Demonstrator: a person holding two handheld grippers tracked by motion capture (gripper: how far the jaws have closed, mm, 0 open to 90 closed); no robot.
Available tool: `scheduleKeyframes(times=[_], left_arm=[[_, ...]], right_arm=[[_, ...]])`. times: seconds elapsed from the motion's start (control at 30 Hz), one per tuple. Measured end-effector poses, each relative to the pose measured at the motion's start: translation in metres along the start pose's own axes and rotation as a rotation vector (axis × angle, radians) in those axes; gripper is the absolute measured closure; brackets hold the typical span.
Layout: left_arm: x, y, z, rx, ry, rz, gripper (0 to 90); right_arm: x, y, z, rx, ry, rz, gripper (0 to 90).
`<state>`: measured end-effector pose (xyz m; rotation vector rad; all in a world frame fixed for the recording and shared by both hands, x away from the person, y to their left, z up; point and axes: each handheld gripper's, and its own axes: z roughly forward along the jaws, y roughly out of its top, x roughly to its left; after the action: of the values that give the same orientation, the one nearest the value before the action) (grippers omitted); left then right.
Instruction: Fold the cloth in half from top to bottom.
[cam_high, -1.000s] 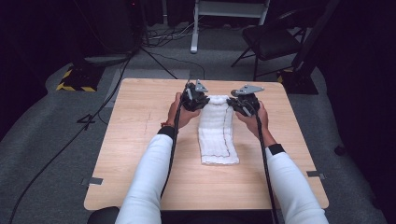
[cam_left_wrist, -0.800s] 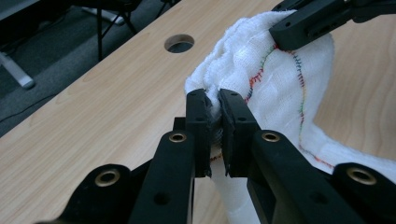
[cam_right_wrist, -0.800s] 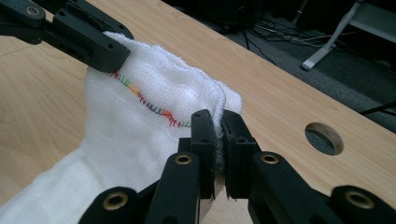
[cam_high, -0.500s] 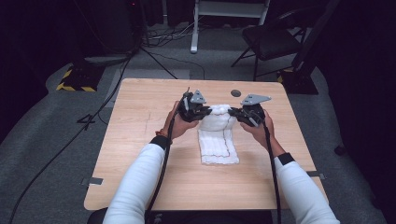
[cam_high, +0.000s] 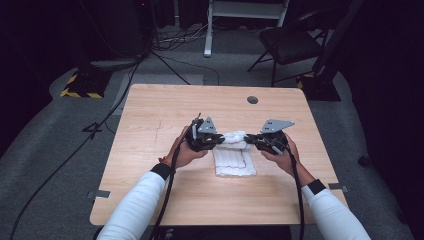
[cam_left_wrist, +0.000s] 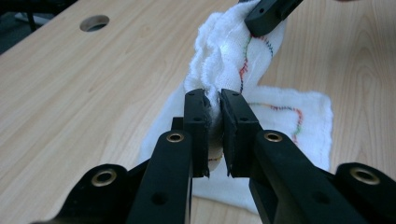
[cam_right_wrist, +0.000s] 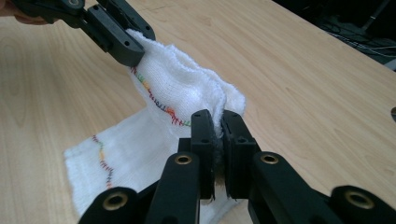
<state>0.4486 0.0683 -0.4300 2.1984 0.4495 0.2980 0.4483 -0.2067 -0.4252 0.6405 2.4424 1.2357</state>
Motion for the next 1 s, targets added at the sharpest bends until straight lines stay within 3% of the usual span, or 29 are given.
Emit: scheduleKeyframes(times=[0.47,0.7,1.0], left_arm=[[-0.021,-0.011,0.003,0.028,-0.034,0.031,81.4],[-0.032,-0.014,0.001,0.043,-0.043,0.066,81.3],[-0.044,-0.02,0.005,0.08,-0.082,0.097,79.6]], right_arm=[[0.015,-0.015,-0.007,0.019,0.04,-0.019,84.7],[0.023,-0.023,-0.011,0.031,0.07,-0.028,84.6],[0.031,-0.035,-0.014,0.077,0.105,-0.035,84.5]])
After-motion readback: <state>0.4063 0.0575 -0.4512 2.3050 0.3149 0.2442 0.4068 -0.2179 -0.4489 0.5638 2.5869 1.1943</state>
